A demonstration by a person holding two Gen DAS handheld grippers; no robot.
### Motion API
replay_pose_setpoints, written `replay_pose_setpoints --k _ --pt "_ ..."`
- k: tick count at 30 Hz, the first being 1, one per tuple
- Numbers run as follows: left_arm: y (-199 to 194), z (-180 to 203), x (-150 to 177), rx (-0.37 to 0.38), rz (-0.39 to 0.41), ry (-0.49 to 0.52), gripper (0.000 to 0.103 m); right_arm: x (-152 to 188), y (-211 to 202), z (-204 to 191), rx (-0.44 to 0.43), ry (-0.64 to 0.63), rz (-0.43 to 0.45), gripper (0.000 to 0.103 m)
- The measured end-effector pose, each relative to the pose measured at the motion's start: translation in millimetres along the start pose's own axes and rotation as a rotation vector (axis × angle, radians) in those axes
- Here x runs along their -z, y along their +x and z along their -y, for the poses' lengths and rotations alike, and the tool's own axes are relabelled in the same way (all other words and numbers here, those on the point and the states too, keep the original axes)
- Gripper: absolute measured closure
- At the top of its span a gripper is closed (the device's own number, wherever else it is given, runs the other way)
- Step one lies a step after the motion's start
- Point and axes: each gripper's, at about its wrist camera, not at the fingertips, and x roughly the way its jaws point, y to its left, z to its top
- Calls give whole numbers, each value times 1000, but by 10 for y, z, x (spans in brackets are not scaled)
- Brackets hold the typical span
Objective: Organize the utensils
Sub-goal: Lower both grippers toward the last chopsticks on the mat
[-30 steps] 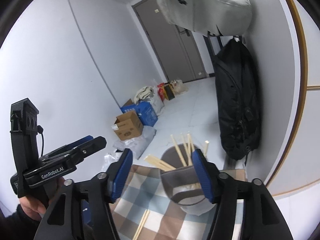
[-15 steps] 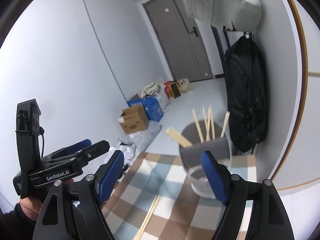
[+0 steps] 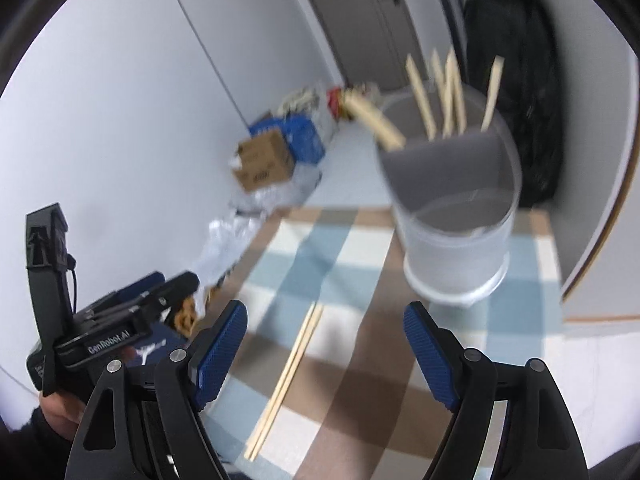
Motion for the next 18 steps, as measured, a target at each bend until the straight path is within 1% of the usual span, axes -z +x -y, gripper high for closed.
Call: replay_pose_setpoints --k 1,3,5,7,10,12,13,14,15,18 --pt "23 -55 -7 -7 -13 -19 18 10 74 -13 4 1 -22 24" --pt "41 -169 -19 25 -33 -68 18 32 223 -43 12 6 -67 29" --pt "15 -278 -21 25 -21 -107 18 46 360 -69 20 8 -106 33" --pt "15 -360 -18 23 -25 -136 18 64 491 -76 36 6 -134 34" --pt "26 -433 8 32 -28 -158 18 55 721 -68 54 10 -193 40" --pt "21 -463 -2 25 -21 -161 18 48 869 -67 67 18 -236 50" --pt "28 -482 -7 28 -19 -163 18 44 939 -70 73 24 -257 53" --pt "21 -499 -10 30 -19 -169 18 38 992 -77 74 29 -275 61" --pt "13 -518 -14 32 -19 -176 18 30 1048 -93 80 31 -291 63" --pt "4 -562 -19 34 -23 -194 18 4 1176 -163 101 19 -317 66"
